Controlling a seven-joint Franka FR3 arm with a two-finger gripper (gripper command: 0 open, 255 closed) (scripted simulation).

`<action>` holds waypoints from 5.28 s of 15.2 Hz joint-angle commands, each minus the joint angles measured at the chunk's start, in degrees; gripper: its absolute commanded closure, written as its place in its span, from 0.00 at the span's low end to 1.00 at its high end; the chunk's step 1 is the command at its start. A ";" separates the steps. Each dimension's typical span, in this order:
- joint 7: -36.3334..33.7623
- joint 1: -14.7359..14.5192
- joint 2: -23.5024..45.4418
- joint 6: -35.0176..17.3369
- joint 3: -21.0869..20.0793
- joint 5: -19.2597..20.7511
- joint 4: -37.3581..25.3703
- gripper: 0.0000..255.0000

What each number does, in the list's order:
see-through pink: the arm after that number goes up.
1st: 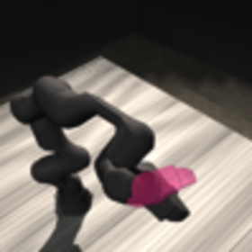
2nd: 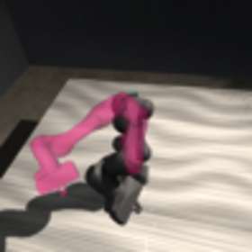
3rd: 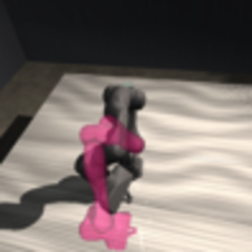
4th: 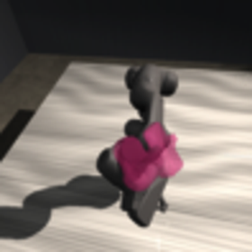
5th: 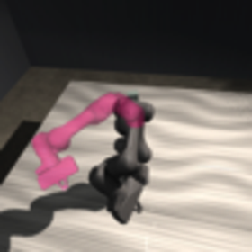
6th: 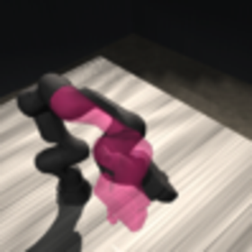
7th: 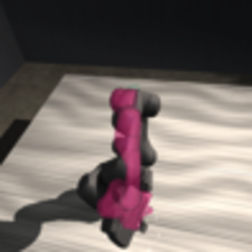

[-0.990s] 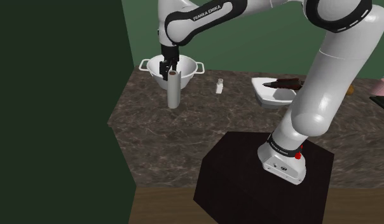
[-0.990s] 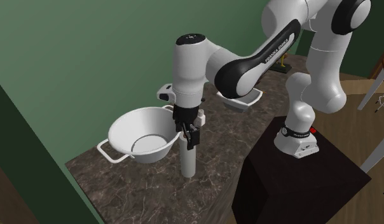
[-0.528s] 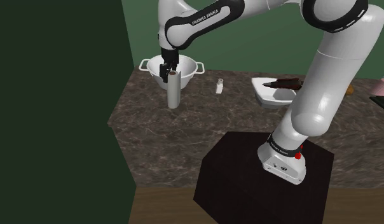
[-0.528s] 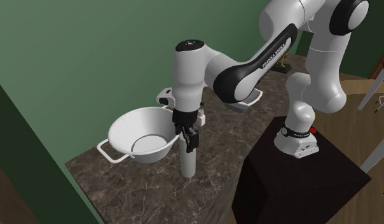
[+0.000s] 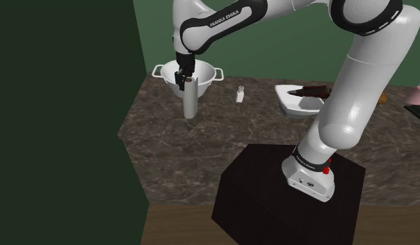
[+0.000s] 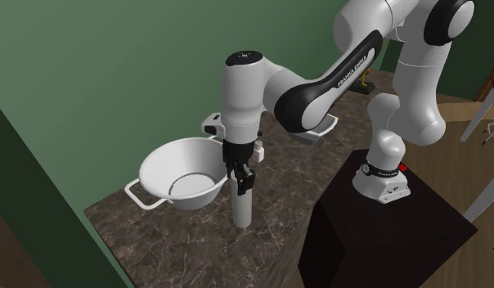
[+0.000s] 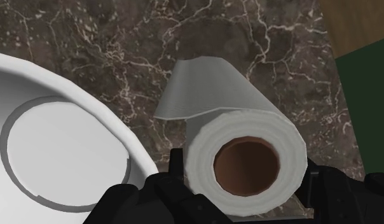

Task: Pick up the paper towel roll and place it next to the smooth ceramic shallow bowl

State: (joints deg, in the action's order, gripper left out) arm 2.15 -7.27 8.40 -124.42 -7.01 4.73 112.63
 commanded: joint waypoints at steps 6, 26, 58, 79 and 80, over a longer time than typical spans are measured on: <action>0.14 0.04 -0.61 1.38 0.00 -0.12 -0.70 1.00; 1.30 0.05 -3.97 16.02 -0.14 -1.06 -12.05 1.00; 2.07 -0.82 2.63 43.27 -0.52 -0.25 -45.85 1.00; 28.99 12.49 -20.80 37.25 13.97 -2.15 -17.55 1.00; 30.35 13.01 -21.20 37.22 14.84 -2.02 -17.17 1.00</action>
State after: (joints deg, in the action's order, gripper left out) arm 30.97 5.18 -12.64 -86.98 6.91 2.60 95.12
